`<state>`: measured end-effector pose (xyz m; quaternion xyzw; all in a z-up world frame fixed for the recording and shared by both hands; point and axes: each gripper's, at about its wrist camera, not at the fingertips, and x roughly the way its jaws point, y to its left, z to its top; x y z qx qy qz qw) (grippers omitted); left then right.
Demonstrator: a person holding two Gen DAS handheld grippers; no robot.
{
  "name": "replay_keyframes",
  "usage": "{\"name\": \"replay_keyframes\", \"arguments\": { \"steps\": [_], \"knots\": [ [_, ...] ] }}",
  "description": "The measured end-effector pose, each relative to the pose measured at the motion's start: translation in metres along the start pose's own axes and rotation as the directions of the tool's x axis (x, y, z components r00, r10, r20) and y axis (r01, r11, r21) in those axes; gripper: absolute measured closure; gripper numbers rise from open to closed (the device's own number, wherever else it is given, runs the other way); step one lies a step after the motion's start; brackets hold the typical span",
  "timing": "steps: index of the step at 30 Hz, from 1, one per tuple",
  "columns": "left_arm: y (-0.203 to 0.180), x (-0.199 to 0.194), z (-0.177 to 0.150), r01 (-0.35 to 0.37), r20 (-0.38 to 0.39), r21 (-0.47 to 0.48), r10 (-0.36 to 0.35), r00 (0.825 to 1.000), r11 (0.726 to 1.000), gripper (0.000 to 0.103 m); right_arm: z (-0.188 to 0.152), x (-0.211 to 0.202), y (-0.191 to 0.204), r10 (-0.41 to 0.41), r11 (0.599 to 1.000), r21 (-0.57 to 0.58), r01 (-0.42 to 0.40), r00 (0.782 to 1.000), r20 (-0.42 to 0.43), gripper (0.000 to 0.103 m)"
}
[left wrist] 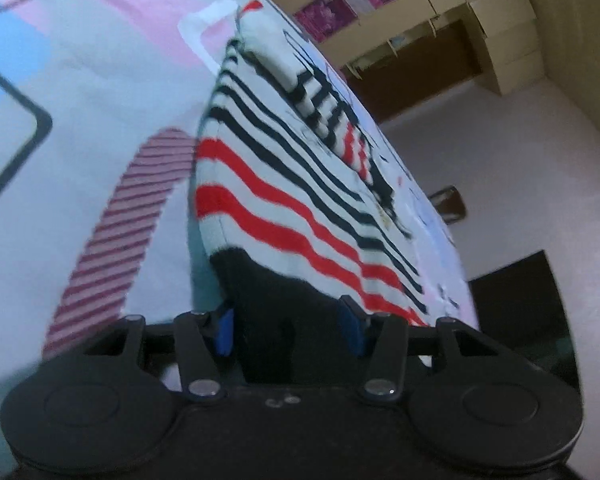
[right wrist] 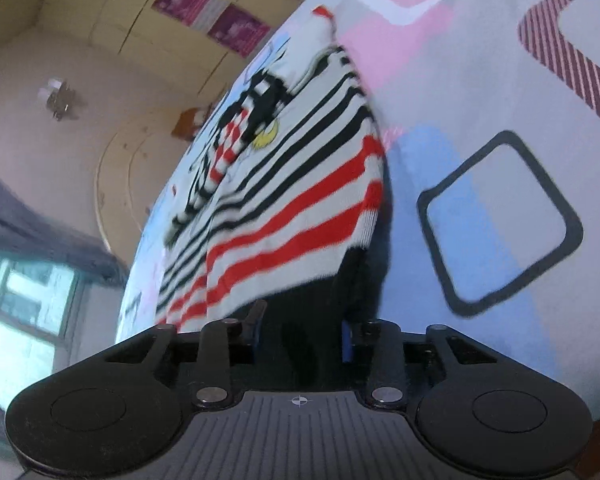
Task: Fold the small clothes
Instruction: 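Lift the hem with both grippers and fold it up over the black sleeves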
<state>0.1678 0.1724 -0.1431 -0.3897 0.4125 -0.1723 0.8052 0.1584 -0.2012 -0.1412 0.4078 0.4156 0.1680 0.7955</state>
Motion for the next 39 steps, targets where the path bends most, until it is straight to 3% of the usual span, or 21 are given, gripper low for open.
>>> {"name": "replay_keyframes", "arguments": {
  "steps": [5, 7, 8, 9, 12, 14, 17, 19, 22, 28, 33, 37, 39],
  "knots": [
    [-0.002, 0.002, -0.005, 0.003, -0.023, 0.017, -0.003, 1.000, 1.000, 0.055, -0.008, -0.002, 0.002, 0.007, 1.000, -0.025, -0.007, 1.000, -0.019, 0.070],
    [0.000, 0.006, -0.002, 0.009, -0.016, -0.003, -0.009, 1.000, 1.000, 0.058, -0.004, 0.006, 0.002, -0.006, 1.000, -0.024, 0.005, 1.000, -0.020, 0.091],
    [-0.002, 0.009, 0.000, 0.002, -0.015, 0.002, -0.002, 1.000, 1.000, 0.072, -0.001, 0.008, 0.001, -0.007, 1.000, -0.017, 0.006, 1.000, -0.019, 0.093],
    [-0.004, 0.011, 0.000, -0.015, -0.016, 0.014, 0.015, 1.000, 1.000, 0.096, 0.000, 0.010, 0.002, -0.005, 1.000, -0.018, 0.005, 1.000, -0.013, 0.096],
    [-0.006, -0.004, -0.008, -0.013, 0.063, 0.026, 0.011, 0.998, 1.000, 0.095, 0.001, -0.002, 0.016, 0.022, 0.997, -0.080, -0.020, 0.999, 0.033, 0.097],
    [-0.001, -0.006, -0.015, -0.085, 0.076, 0.034, 0.082, 0.994, 0.996, 0.095, -0.003, -0.011, 0.019, 0.033, 0.994, -0.111, -0.026, 0.998, 0.062, 0.097],
    [0.010, -0.004, -0.019, -0.072, 0.104, -0.019, 0.074, 0.992, 0.997, 0.096, -0.004, 0.004, 0.001, -0.104, 0.989, -0.105, 0.103, 0.995, -0.001, 0.098],
    [0.002, -0.007, -0.017, -0.079, 0.123, -0.007, 0.079, 0.989, 0.997, 0.096, 0.001, 0.001, 0.002, -0.072, 0.993, -0.091, 0.074, 0.997, 0.024, 0.098],
    [-0.008, -0.018, -0.007, -0.033, 0.176, -0.030, 0.038, 0.984, 0.999, 0.096, 0.017, -0.011, 0.020, -0.009, 0.991, -0.131, 0.020, 0.996, 0.090, 0.098],
    [-0.044, -0.026, 0.044, 0.066, 0.289, -0.005, -0.062, 0.955, 0.998, 0.096, 0.073, -0.010, 0.063, 0.063, 0.978, -0.205, -0.024, 0.980, 0.187, 0.098],
    [-0.077, -0.007, 0.119, 0.134, 0.355, 0.040, -0.139, 0.924, 0.990, 0.096, 0.140, 0.001, 0.102, 0.112, 0.972, -0.232, -0.048, 0.956, 0.273, 0.098],
    [-0.089, 0.032, 0.182, 0.131, 0.363, 0.047, -0.139, 0.921, 0.990, 0.096, 0.200, 0.027, 0.127, 0.107, 0.975, -0.219, -0.041, 0.948, 0.300, 0.098],
    [-0.085, 0.056, 0.209, 0.095, 0.340, 0.034, -0.101, 0.935, 0.995, 0.096, 0.229, 0.052, 0.132, 0.067, 0.981, -0.196, -0.010, 0.956, 0.285, 0.098]
  ]
}}
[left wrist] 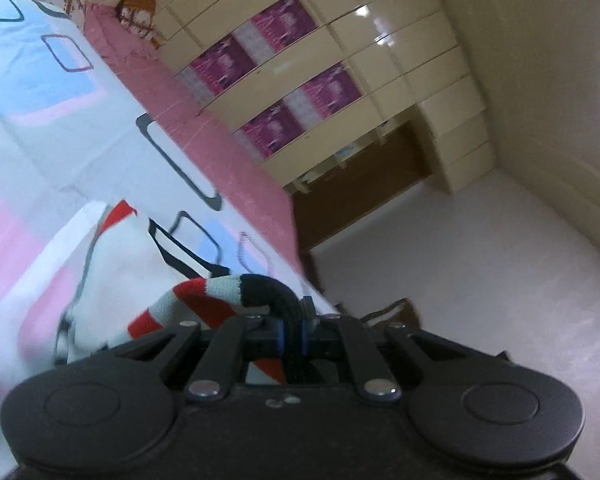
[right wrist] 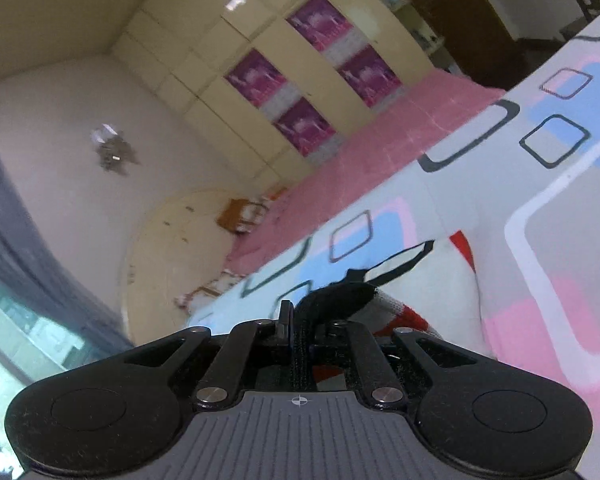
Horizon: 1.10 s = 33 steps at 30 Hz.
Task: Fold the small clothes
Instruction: 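Lift the hem with both grippers and fold it up over the black sleeves, then lay the folded hem down and open both grippers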
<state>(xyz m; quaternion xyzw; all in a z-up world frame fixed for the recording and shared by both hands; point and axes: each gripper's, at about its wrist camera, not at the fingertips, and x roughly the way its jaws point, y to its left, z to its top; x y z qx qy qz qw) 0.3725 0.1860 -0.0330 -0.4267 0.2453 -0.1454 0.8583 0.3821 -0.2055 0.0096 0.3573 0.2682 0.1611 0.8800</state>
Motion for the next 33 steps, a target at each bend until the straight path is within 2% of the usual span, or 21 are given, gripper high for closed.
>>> {"name": "replay_keyframes", "arguments": {
  "steps": [3, 6, 9, 13, 14, 15, 16, 17, 18, 19, 22, 24, 26, 27, 28, 29, 32, 33],
  "knots": [
    [0.028, 0.052, 0.015, -0.084, -0.067, -0.033, 0.082, 0.994, 0.996, 0.096, 0.016, 0.058, -0.021, -0.049, 0.998, 0.048, 0.052, 0.997, -0.065, 0.098],
    [0.062, 0.091, 0.020, -0.148, -0.129, -0.051, 0.141, 0.982, 0.988, 0.096, 0.015, 0.116, -0.060, -0.097, 0.986, 0.119, 0.116, 0.984, -0.151, 0.098],
    [0.084, 0.112, 0.024, -0.171, -0.166, -0.064, 0.158, 0.973, 0.983, 0.096, 0.011, 0.150, -0.095, -0.126, 0.970, 0.182, 0.163, 0.972, -0.199, 0.098],
    [0.093, 0.126, 0.027, -0.153, -0.190, -0.036, 0.143, 0.971, 0.988, 0.092, 0.015, 0.171, -0.125, -0.106, 0.949, 0.270, 0.160, 0.973, -0.207, 0.098],
    [0.093, 0.129, 0.028, -0.142, -0.182, -0.020, 0.136, 0.974, 0.990, 0.078, 0.018, 0.174, -0.130, -0.088, 0.946, 0.290, 0.145, 0.975, -0.202, 0.097],
    [0.092, 0.130, 0.029, -0.131, -0.177, -0.011, 0.127, 0.976, 0.991, 0.059, 0.021, 0.178, -0.135, -0.063, 0.943, 0.310, 0.122, 0.979, -0.193, 0.097],
    [0.093, 0.134, 0.031, -0.130, -0.165, -0.008, 0.127, 0.978, 0.991, 0.049, 0.025, 0.181, -0.136, -0.053, 0.939, 0.325, 0.112, 0.981, -0.186, 0.087],
    [0.093, 0.138, 0.034, -0.119, -0.142, -0.004, 0.117, 0.983, 0.993, 0.037, 0.029, 0.184, -0.135, -0.065, 0.937, 0.328, 0.120, 0.983, -0.172, 0.053],
    [0.090, 0.142, 0.037, -0.111, -0.133, 0.007, 0.111, 0.985, 0.994, 0.035, 0.034, 0.186, -0.134, -0.083, 0.939, 0.320, 0.125, 0.987, -0.141, 0.038],
    [0.086, 0.144, 0.040, -0.109, -0.131, 0.023, 0.111, 0.985, 0.994, 0.035, 0.039, 0.184, -0.131, -0.080, 0.944, 0.313, 0.106, 0.992, -0.097, 0.031],
    [0.081, 0.153, 0.049, -0.123, -0.134, 0.081, 0.133, 0.982, 0.989, 0.036, 0.053, 0.186, -0.126, -0.103, 0.955, 0.274, 0.118, 0.992, -0.069, 0.031],
    [0.073, 0.151, 0.053, -0.144, -0.145, 0.170, 0.169, 0.975, 0.975, 0.037, 0.056, 0.180, -0.118, -0.132, 0.974, 0.175, 0.142, 0.989, -0.070, 0.032],
    [0.066, 0.152, 0.052, -0.184, -0.171, 0.283, 0.239, 0.956, 0.941, 0.041, 0.052, 0.175, -0.105, -0.180, 0.983, 0.027, 0.183, 0.979, -0.094, 0.032],
    [0.065, 0.156, 0.050, -0.201, -0.191, 0.333, 0.275, 0.942, 0.921, 0.049, 0.048, 0.177, -0.099, -0.210, 0.977, -0.051, 0.205, 0.971, -0.116, 0.032],
    [0.063, 0.160, 0.047, -0.215, -0.206, 0.385, 0.311, 0.928, 0.897, 0.054, 0.042, 0.182, -0.094, -0.234, 0.968, -0.120, 0.219, 0.962, -0.138, 0.038],
    [0.060, 0.165, 0.043, -0.231, -0.212, 0.443, 0.352, 0.912, 0.866, 0.058, 0.035, 0.187, -0.089, -0.261, 0.955, -0.186, 0.230, 0.952, -0.162, 0.051],
    [0.049, 0.177, 0.028, -0.260, -0.189, 0.590, 0.444, 0.876, 0.764, 0.064, 0.013, 0.205, -0.073, -0.361, 0.881, -0.386, 0.273, 0.916, -0.175, 0.055],
    [0.046, 0.177, 0.023, -0.271, -0.165, 0.636, 0.470, 0.867, 0.722, 0.075, 0.007, 0.210, -0.067, -0.390, 0.846, -0.452, 0.284, 0.907, -0.160, 0.055]
  ]
}}
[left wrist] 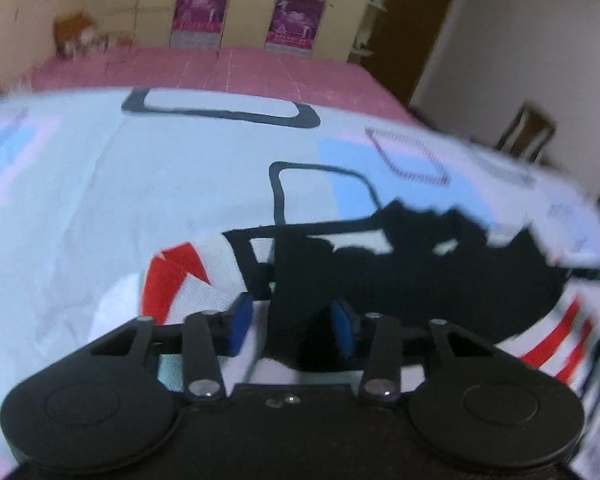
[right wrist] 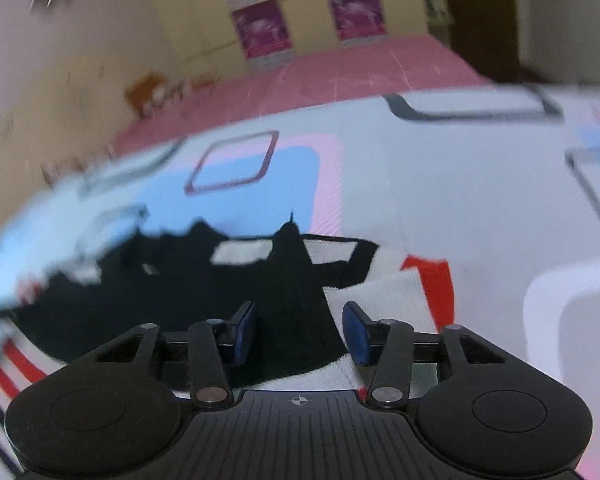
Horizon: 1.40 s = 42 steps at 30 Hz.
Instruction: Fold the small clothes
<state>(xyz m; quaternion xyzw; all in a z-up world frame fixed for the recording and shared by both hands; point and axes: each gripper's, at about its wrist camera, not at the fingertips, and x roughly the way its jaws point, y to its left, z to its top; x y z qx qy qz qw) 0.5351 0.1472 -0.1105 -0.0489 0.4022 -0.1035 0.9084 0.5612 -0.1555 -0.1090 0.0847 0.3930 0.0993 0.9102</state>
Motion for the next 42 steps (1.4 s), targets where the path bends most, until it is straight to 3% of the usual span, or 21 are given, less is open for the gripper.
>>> {"name": "replay_keyframes", "arguments": {
  "steps": [1, 2, 3, 6, 9, 13, 14, 15, 16, 17, 18, 20, 23, 26, 28, 31, 34, 36, 38, 40, 42],
  "knots": [
    [-0.004, -0.001, -0.002, -0.023, 0.011, 0.041, 0.022, 1.000, 0.999, 0.080, -0.005, 0.004, 0.009, -0.027, 0.998, -0.060, 0.027, 1.000, 0.004, 0.059],
    [-0.004, -0.004, -0.004, -0.014, 0.031, 0.036, 0.013, 0.999, 0.999, 0.098, -0.007, 0.006, 0.017, -0.067, 0.989, -0.131, 0.068, 0.998, 0.010, 0.091],
    [-0.002, -0.008, -0.004, -0.016, 0.055, 0.012, 0.015, 0.998, 1.000, 0.098, -0.010, 0.010, 0.022, -0.108, 0.977, -0.186, 0.109, 0.994, 0.014, 0.100],
    [0.006, -0.024, -0.010, -0.055, 0.142, -0.033, 0.059, 0.988, 0.998, 0.098, -0.013, -0.001, 0.015, -0.120, 0.979, -0.156, 0.130, 0.990, 0.067, 0.100],
    [0.010, -0.008, -0.010, -0.059, 0.087, -0.041, 0.062, 0.994, 0.997, 0.098, -0.020, -0.003, 0.003, -0.164, 0.979, -0.112, 0.170, 0.985, 0.060, 0.100],
    [0.005, -0.004, -0.006, -0.080, 0.083, -0.026, 0.082, 0.993, 0.996, 0.097, -0.029, 0.002, 0.006, -0.208, 0.971, -0.108, 0.212, 0.977, 0.043, 0.100],
    [0.005, -0.005, -0.006, -0.087, 0.081, -0.016, 0.088, 0.993, 0.996, 0.093, -0.030, 0.001, 0.006, -0.217, 0.970, -0.099, 0.221, 0.975, 0.045, 0.100],
    [0.004, -0.009, -0.005, -0.096, 0.082, -0.014, 0.097, 0.992, 0.995, 0.075, -0.029, -0.002, 0.007, -0.215, 0.972, -0.090, 0.218, 0.976, 0.047, 0.099],
    [0.003, -0.016, -0.005, -0.102, 0.088, -0.012, 0.103, 0.991, 0.995, 0.066, -0.029, -0.007, 0.007, -0.220, 0.971, -0.077, 0.224, 0.974, 0.056, 0.074],
    [0.001, -0.026, -0.006, -0.096, 0.111, -0.002, 0.096, 0.989, 0.995, 0.054, -0.030, -0.017, 0.011, -0.257, 0.963, -0.061, 0.263, 0.962, 0.091, 0.032],
    [-0.004, -0.034, -0.007, -0.082, 0.142, 0.014, 0.079, 0.987, 0.997, 0.050, -0.027, -0.029, 0.018, -0.268, 0.959, -0.049, 0.280, 0.949, 0.165, 0.025],
    [-0.024, -0.050, -0.014, -0.025, 0.179, 0.043, 0.017, 0.984, 0.999, 0.040, -0.028, -0.045, 0.033, -0.187, 0.978, -0.058, 0.202, 0.962, 0.201, 0.027],
    [-0.072, -0.048, -0.027, 0.046, 0.160, 0.141, -0.068, 0.985, 0.989, 0.040, -0.041, -0.038, 0.079, -0.074, 0.978, -0.182, 0.097, 0.989, 0.131, 0.054],
    [-0.106, -0.032, -0.037, 0.080, 0.109, 0.188, -0.102, 0.989, 0.979, 0.042, -0.055, -0.018, 0.123, 0.015, 0.960, -0.278, 0.002, 0.998, 0.057, 0.055],
    [-0.112, -0.024, -0.042, 0.087, 0.081, 0.199, -0.105, 0.991, 0.976, 0.041, -0.065, -0.006, 0.141, 0.030, 0.945, -0.325, -0.022, 0.999, 0.017, 0.055],
    [-0.099, -0.027, -0.048, 0.027, 0.088, 0.223, -0.048, 0.995, 0.974, 0.041, -0.070, -0.006, 0.133, -0.008, 0.943, -0.332, 0.015, 1.000, 0.022, 0.055],
    [-0.059, -0.040, -0.056, -0.057, 0.099, 0.167, 0.041, 0.994, 0.984, 0.035, -0.070, -0.018, 0.090, -0.093, 0.965, -0.242, 0.097, 0.995, 0.031, 0.049],
    [-0.035, -0.047, -0.061, -0.023, 0.101, 0.122, 0.011, 0.995, 0.992, 0.035, -0.073, -0.030, 0.065, -0.223, 0.955, -0.190, 0.226, 0.974, 0.036, 0.049],
    [-0.034, -0.051, -0.062, -0.014, 0.105, 0.133, 0.000, 0.994, 0.991, 0.035, -0.079, -0.040, 0.046, -0.186, 0.976, -0.106, 0.188, 0.982, 0.028, 0.049],
    [-0.043, -0.057, -0.060, -0.030, 0.111, 0.133, 0.015, 0.994, 0.991, 0.035, -0.081, -0.049, 0.056, -0.209, 0.967, -0.140, 0.213, 0.977, 0.049, 0.049],
    [-0.058, -0.072, -0.062, 0.004, 0.158, 0.141, -0.026, 0.987, 0.990, 0.032, -0.082, -0.069, 0.073, -0.172, 0.972, -0.145, 0.186, 0.980, 0.104, 0.049]
  ]
}}
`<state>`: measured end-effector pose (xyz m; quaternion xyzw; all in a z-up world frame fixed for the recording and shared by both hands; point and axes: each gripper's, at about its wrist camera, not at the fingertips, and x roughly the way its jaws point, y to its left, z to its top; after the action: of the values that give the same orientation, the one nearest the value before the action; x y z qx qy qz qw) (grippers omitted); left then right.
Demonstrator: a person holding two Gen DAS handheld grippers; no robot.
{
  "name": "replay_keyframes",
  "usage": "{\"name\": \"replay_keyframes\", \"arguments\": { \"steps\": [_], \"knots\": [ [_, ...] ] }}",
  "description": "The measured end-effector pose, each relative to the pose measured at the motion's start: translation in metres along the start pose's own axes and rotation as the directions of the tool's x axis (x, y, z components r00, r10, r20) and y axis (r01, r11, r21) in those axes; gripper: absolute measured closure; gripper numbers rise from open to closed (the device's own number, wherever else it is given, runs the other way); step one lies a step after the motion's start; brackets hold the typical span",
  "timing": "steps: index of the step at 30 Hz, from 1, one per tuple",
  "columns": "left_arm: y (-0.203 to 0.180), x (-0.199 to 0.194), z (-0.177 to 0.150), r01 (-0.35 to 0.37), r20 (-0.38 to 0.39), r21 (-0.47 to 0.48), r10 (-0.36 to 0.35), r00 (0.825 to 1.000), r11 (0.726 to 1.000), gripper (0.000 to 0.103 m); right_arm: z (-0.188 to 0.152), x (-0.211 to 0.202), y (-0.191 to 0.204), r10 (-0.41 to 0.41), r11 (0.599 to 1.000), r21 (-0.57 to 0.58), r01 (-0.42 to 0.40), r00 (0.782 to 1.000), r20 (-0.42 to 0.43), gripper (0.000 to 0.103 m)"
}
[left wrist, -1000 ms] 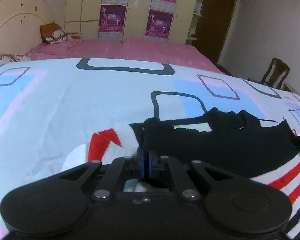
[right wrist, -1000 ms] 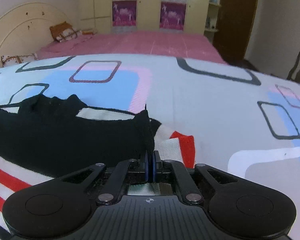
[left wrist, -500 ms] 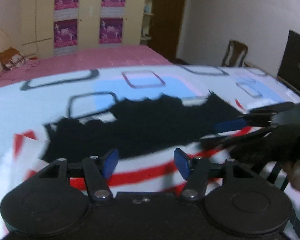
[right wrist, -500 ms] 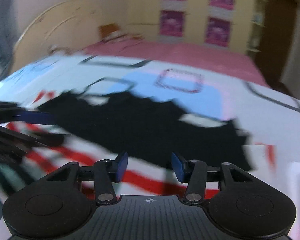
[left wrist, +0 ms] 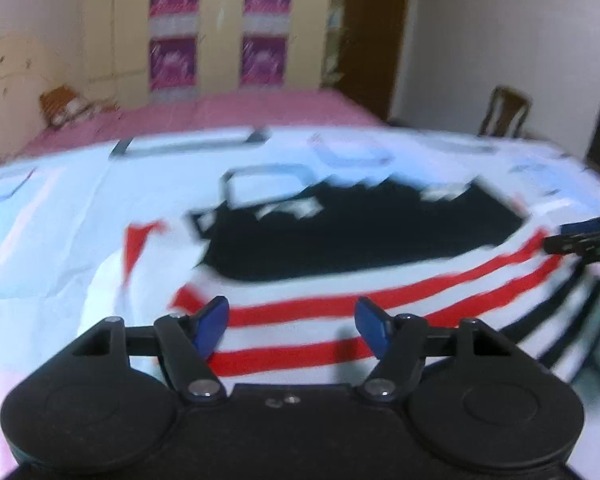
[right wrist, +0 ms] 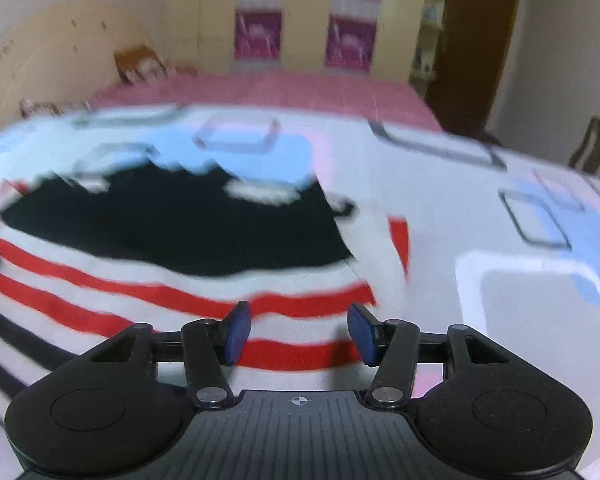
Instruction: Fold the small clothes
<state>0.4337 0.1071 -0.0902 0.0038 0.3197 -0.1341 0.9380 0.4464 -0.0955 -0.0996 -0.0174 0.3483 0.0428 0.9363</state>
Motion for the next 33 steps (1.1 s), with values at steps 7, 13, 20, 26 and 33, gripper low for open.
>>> {"name": "replay_keyframes", "arguments": {
  "steps": [7, 13, 20, 26, 33],
  "knots": [
    [-0.064, 0.008, -0.022, 0.085, -0.075, 0.031, -0.082, 0.994, 0.996, 0.033, -0.021, -0.006, 0.076, 0.120, 0.985, -0.115, -0.129, 0.989, -0.084, 0.049],
    [-0.075, 0.007, -0.023, 0.035, -0.086, 0.085, -0.028, 0.996, 0.996, 0.033, -0.029, -0.015, 0.084, 0.091, 0.988, -0.117, -0.101, 0.992, -0.091, 0.049],
    [-0.036, -0.026, -0.037, 0.001, -0.040, 0.089, 0.002, 0.999, 0.996, 0.033, -0.043, -0.028, 0.059, 0.003, 0.996, -0.089, -0.009, 0.998, -0.067, 0.049],
    [0.000, -0.047, -0.056, -0.053, -0.050, 0.083, 0.057, 0.997, 0.995, 0.036, -0.074, -0.047, -0.013, -0.071, 0.997, 0.016, 0.073, 0.991, -0.115, 0.050],
    [-0.005, -0.055, -0.052, -0.088, -0.034, 0.022, 0.089, 0.995, 0.996, 0.037, -0.069, -0.056, -0.007, -0.100, 0.994, 0.020, 0.104, 0.985, -0.143, 0.050]
  ]
}}
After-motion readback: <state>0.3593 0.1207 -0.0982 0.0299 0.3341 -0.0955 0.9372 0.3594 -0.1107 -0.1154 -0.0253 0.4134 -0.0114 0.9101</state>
